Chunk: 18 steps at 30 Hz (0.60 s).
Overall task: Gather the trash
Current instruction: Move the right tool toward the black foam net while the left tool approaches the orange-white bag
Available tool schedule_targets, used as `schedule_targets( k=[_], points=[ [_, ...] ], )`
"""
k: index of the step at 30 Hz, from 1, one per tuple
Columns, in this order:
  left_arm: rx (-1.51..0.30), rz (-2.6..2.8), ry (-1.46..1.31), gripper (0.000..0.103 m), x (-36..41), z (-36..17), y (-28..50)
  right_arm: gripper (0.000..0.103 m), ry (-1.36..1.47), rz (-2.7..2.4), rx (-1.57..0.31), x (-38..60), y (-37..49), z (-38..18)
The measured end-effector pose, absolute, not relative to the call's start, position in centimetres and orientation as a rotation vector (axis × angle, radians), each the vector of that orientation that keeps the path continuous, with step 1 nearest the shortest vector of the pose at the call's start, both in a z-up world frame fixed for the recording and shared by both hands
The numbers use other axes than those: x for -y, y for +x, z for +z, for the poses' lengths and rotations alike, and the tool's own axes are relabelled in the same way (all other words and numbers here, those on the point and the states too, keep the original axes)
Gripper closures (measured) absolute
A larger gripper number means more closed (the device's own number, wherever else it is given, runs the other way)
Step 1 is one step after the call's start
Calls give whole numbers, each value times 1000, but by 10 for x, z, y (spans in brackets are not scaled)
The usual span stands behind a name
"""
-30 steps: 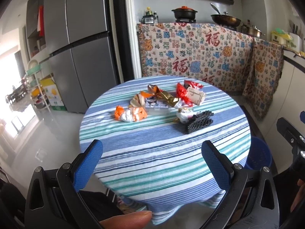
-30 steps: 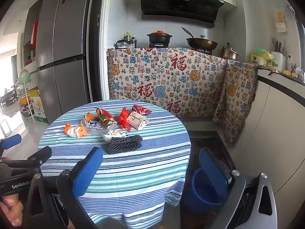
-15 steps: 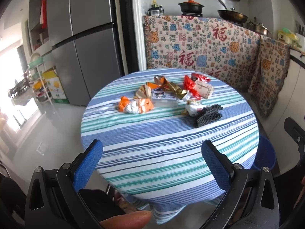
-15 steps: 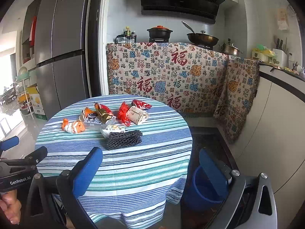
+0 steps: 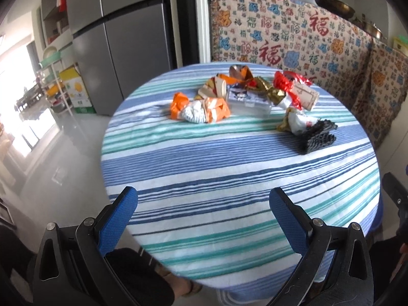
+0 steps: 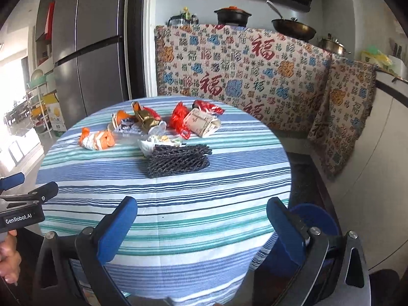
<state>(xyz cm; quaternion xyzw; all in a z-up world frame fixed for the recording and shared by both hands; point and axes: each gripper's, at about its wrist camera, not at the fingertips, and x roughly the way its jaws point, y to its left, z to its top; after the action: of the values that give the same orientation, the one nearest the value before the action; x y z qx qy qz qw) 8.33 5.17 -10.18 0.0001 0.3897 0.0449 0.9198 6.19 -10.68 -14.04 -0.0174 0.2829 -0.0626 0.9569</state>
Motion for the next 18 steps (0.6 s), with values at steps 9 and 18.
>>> schedule_targets(
  k=[9,18],
  points=[
    [-906,49,-9,1,-57,-144,152,0,-14,-40,-774,101,157,-177],
    [-940,28,21,0,-53,-161,202,0,-37,-36,-902,110,230,-195]
  ],
)
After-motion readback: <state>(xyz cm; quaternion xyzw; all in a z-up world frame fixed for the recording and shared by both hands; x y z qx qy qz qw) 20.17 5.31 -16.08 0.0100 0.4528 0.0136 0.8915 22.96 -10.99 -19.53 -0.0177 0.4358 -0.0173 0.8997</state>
